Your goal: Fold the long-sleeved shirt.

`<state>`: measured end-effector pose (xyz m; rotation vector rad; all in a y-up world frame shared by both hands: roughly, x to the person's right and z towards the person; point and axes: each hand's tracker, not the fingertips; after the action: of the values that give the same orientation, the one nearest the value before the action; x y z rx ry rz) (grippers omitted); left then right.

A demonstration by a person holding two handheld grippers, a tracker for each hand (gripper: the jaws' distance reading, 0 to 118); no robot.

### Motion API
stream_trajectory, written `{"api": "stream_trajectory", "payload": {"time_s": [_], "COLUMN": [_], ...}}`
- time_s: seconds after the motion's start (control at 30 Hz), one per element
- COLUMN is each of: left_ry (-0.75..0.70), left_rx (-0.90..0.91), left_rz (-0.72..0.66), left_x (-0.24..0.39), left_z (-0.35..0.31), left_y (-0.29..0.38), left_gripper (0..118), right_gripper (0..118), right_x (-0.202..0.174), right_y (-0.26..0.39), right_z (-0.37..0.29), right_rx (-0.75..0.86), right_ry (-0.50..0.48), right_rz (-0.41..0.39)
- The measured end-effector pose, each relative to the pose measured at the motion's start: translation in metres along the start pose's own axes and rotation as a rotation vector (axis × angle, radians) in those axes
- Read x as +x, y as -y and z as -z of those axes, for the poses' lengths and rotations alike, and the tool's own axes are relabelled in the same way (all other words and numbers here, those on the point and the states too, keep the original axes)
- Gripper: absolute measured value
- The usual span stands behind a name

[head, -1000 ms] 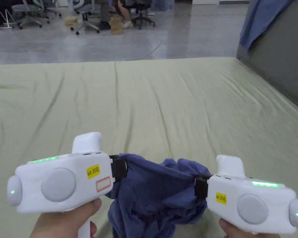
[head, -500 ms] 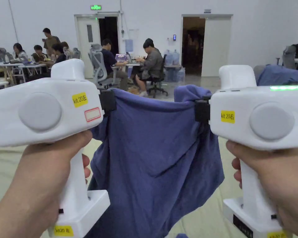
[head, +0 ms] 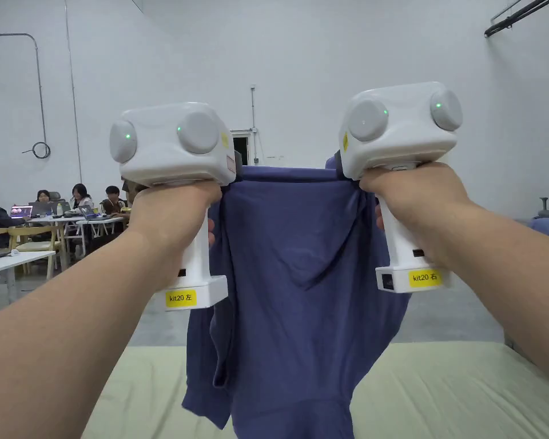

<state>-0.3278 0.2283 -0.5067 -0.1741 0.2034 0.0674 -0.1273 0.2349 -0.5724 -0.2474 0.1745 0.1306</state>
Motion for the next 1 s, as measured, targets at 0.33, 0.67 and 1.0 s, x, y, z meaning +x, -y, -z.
{"api": "stream_trajectory", "payload": {"time_s": [0.33, 0.67, 1.0], "left_ry": [-0.069, 0.002, 0.065], "left_rx": [-0.301, -0.671, -0.694], "left_rz": [0.152, 0.139, 0.216], "left_x": [-0.007, -0.019, -0.008], "left_z": [0.109, 0.115, -0.114], "left_y": [0.175, 0.431, 0.461], "left_gripper": [7, 7, 7], "right_gripper": [11, 11, 11], "right_x": [-0.027, -0.029, 0.004], "right_y": [0.164, 0.438, 0.476], "right_z": [0.117, 0.138, -0.069], "right_rx": [-0.247, -0.650, -0.530], "right_ry": [-0.029, -0.105, -0.205], "right_rz": [-0.050, 0.045, 0.047]}}
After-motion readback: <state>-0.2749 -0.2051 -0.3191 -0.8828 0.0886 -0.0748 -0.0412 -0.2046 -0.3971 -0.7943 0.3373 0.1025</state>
